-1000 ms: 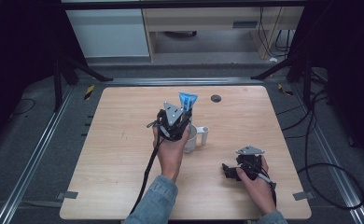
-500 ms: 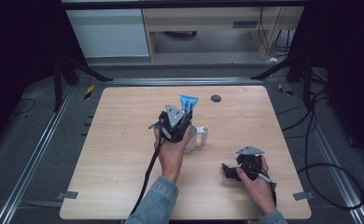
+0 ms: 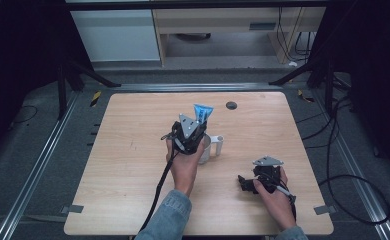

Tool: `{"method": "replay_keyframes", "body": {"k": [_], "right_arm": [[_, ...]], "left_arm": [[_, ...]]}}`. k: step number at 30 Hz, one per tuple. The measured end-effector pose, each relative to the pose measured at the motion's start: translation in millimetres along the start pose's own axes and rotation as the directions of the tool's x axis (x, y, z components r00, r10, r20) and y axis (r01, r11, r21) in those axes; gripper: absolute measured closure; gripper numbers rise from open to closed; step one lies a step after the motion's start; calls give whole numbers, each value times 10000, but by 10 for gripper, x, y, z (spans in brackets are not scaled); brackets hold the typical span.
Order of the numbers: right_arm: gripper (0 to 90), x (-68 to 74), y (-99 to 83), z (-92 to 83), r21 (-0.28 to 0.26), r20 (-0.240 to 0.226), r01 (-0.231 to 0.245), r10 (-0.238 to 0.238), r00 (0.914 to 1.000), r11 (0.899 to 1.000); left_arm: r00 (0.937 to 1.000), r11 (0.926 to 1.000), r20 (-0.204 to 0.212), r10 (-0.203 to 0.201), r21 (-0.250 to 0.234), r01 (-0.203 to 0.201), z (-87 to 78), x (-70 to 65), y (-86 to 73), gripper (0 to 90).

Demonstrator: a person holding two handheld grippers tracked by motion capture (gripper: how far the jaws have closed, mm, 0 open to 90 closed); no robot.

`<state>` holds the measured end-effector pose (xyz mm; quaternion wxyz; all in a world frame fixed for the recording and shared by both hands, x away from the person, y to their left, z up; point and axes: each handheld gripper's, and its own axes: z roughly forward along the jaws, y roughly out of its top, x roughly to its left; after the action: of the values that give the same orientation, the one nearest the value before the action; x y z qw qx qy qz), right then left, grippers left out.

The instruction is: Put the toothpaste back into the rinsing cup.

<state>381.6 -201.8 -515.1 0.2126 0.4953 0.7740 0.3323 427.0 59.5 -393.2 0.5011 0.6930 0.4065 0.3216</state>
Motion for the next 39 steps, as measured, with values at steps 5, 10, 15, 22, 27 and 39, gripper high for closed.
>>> {"method": "replay_keyframes", "body": {"k": [5,10,15,22,27,39], "right_arm": [[6,0,0,0,0,5,4,-4,10000,10000],[6,0,0,0,0,1,4,-4,10000,10000],[6,0,-1,1,-11,-4,4,-4,10000,10000],[6,0,0,1,-13,-5,-3,3,10000,10000],[6,0,0,1,-13,-4,1,-1,10000,10000],[6,0,0,1,-13,-1,-5,5,10000,10000]], "left_arm": [[10000,10000,-9,-1,68,1,11,1,-23,726],[10000,9998,-43,24,173,-24,29,5,-66,726],[10000,9997,-49,-17,248,18,44,5,-104,726],[9999,9995,-93,-41,315,44,42,3,-120,726],[10000,9986,-85,6,521,-2,66,-24,-134,725],[9998,9971,-159,-107,757,118,96,-11,-147,723]]}}
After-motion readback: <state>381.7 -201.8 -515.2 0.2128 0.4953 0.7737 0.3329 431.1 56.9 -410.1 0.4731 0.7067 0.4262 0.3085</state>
